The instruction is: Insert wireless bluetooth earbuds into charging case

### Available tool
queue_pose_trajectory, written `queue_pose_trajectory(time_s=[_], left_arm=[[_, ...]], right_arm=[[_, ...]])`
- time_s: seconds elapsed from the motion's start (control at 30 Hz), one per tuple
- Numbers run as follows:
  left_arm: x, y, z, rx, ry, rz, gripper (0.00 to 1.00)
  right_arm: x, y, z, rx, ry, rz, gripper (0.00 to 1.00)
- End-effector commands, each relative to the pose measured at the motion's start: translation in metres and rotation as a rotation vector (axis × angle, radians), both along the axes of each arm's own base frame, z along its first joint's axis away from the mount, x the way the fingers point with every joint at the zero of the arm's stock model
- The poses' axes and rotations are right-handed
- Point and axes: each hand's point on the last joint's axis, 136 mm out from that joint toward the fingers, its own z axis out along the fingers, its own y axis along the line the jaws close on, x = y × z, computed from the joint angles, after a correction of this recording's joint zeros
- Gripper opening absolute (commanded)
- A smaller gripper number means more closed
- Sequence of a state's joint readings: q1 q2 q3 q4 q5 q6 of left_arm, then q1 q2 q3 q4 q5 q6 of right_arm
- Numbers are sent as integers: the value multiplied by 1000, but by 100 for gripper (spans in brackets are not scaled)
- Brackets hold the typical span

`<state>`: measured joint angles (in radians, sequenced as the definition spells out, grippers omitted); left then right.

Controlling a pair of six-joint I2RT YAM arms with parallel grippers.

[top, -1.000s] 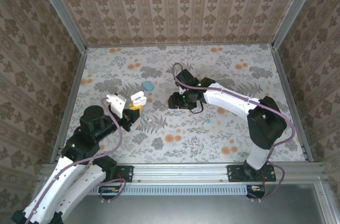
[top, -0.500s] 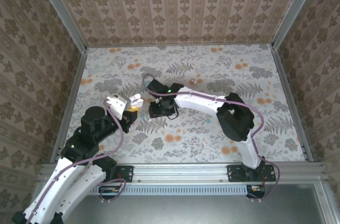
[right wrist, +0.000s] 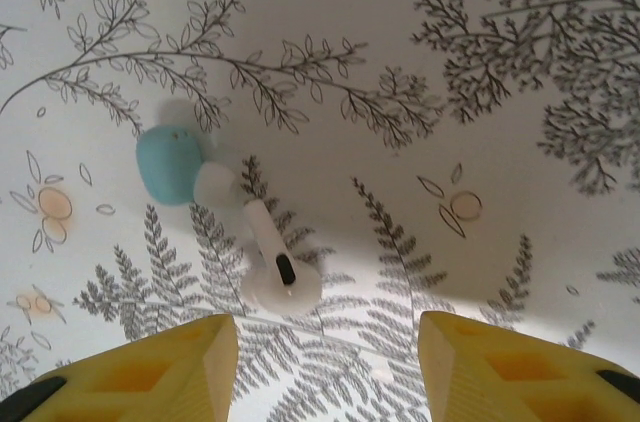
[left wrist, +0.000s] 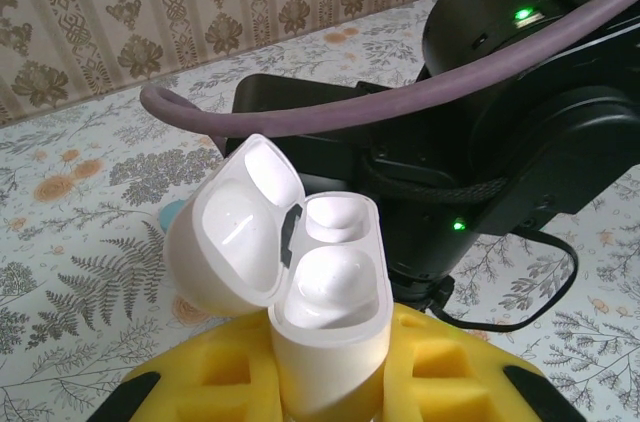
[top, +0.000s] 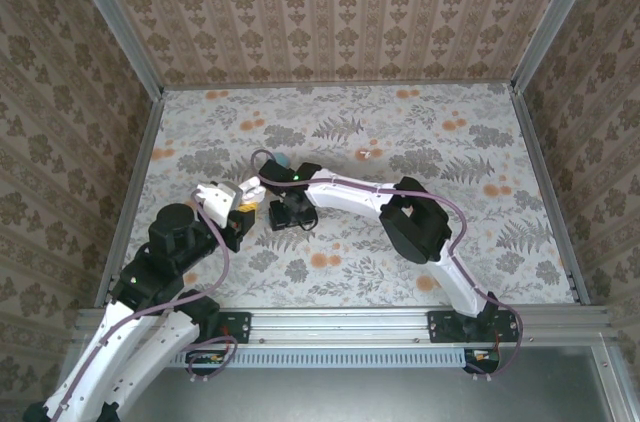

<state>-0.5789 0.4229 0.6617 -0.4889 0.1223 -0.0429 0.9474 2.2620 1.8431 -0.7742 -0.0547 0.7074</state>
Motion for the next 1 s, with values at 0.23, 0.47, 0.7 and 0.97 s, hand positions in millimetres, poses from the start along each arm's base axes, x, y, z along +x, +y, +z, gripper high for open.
queue_pose_trajectory(time_s=[0.23,0.47,0.7,0.97], left_arm=[[-2,1,4,-9,-15,-5,0],[-2,1,3,-12,-12,-6,0],[-2,-2,5,-31,-13,-13,0],[-3,-3,3,-40,1,-16,0]], right_arm=[[-3,0,-18,-107,5,26,52],[-5,-27,-21,-232,-17,54,53],[3,-64,-14,-370,-65,73,54],[22,-104,2,-407,-88,85,55]])
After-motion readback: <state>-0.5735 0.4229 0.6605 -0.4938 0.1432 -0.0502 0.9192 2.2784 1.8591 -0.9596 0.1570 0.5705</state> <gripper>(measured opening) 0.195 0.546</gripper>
